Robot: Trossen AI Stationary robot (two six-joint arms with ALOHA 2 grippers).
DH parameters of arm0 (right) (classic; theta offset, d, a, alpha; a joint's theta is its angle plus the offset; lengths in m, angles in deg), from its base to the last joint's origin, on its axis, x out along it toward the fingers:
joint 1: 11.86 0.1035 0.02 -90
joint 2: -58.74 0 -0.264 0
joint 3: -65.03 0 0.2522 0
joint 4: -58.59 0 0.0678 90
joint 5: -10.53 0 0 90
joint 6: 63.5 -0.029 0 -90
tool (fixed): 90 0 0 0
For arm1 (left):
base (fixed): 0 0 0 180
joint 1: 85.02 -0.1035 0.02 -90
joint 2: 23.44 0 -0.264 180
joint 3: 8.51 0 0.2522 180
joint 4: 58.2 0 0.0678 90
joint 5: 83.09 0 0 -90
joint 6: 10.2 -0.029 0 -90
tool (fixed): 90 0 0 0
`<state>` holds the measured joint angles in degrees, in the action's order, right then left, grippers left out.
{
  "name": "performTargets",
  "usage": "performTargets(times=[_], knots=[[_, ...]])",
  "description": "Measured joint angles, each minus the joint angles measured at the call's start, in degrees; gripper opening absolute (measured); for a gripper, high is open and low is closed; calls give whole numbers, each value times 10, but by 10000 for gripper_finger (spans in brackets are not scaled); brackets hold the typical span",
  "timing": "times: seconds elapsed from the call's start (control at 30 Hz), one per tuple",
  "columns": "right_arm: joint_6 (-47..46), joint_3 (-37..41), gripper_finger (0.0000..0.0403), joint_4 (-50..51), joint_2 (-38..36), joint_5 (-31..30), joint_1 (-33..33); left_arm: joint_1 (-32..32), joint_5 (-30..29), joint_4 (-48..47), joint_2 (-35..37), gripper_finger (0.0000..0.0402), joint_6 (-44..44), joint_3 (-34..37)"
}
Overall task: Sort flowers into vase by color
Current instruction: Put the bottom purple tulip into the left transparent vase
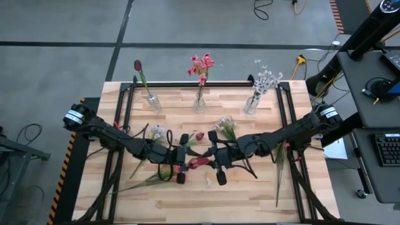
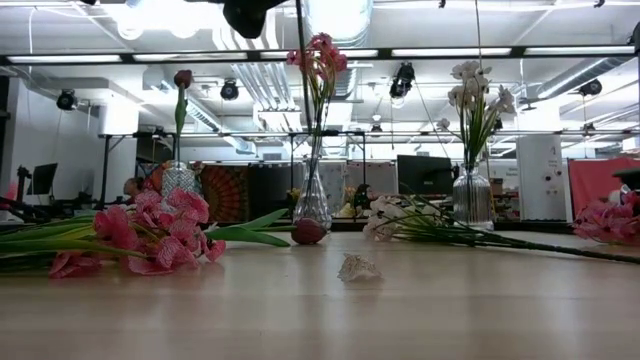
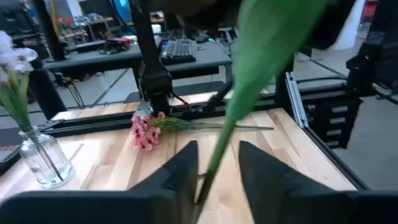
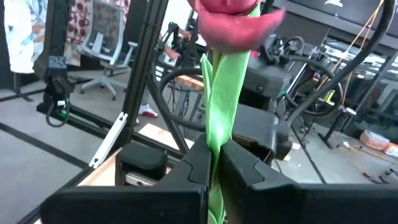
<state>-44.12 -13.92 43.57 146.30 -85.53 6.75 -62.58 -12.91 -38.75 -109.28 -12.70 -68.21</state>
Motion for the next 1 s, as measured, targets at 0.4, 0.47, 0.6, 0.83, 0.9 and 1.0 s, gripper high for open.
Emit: performTargets(times=[0.4, 0.47, 0.6, 0.83, 0.9, 1.0], knots=[[-49, 3, 50, -1, -1, -14, -3, 0, -6, 2, 0, 1, 7, 0], [-60, 3, 76, 0, -1, -14, -3, 0, -6, 2, 0, 1, 9, 0], [-73, 3, 130, 2, -3, -17, -3, -1, -19, -1, 2, 0, 9, 2], [-74, 4, 191, 59, -42, -71, -3, -2, -53, -49, 33, 0, 11, 6], [-77, 4, 200, 87, -55, -89, -3, -5, -75, -67, 57, 0, 11, 10], [-88, 4, 207, 125, -74, -107, -3, -15, -104, -111, 100, 0, 12, 20]])
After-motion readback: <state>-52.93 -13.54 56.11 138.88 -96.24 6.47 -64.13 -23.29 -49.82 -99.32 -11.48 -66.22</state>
